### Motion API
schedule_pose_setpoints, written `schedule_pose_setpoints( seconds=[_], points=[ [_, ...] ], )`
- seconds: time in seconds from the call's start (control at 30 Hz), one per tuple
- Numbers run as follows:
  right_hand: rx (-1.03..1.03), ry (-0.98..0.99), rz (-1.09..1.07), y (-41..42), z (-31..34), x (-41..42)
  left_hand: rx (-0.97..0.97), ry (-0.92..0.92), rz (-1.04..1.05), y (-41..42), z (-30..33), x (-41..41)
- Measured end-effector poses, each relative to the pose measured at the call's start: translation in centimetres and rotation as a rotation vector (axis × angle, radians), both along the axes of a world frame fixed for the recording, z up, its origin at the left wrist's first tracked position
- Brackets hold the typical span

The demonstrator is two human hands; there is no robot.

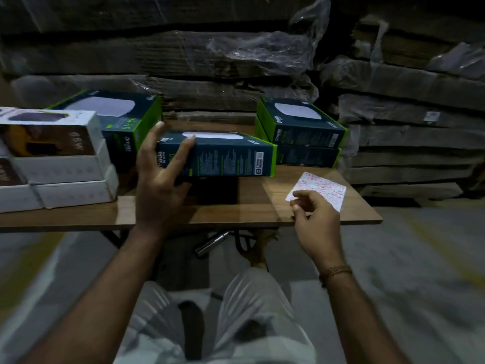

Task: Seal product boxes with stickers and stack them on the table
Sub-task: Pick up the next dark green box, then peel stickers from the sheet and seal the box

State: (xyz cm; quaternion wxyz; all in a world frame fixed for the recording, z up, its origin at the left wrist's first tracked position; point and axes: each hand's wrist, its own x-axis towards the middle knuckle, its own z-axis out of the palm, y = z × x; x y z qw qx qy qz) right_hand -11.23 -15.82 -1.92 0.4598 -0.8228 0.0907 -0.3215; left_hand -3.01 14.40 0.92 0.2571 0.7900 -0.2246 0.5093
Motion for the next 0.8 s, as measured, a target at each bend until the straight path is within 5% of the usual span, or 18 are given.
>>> schedule_pose_setpoints(
  seconds=[0.23, 0.8],
  points=[
    [-0.266, -0.045, -0.34, -6.9, -1.8, -2.8, 0.078, 0.077, 0.012, 0.0, -2.4, 0.7],
    [-0.535, 0.175, 0.137, -7.6, 2.3, 3.4, 0.176, 0.111, 0.011, -0.3, -2.5, 0.5]
  ],
)
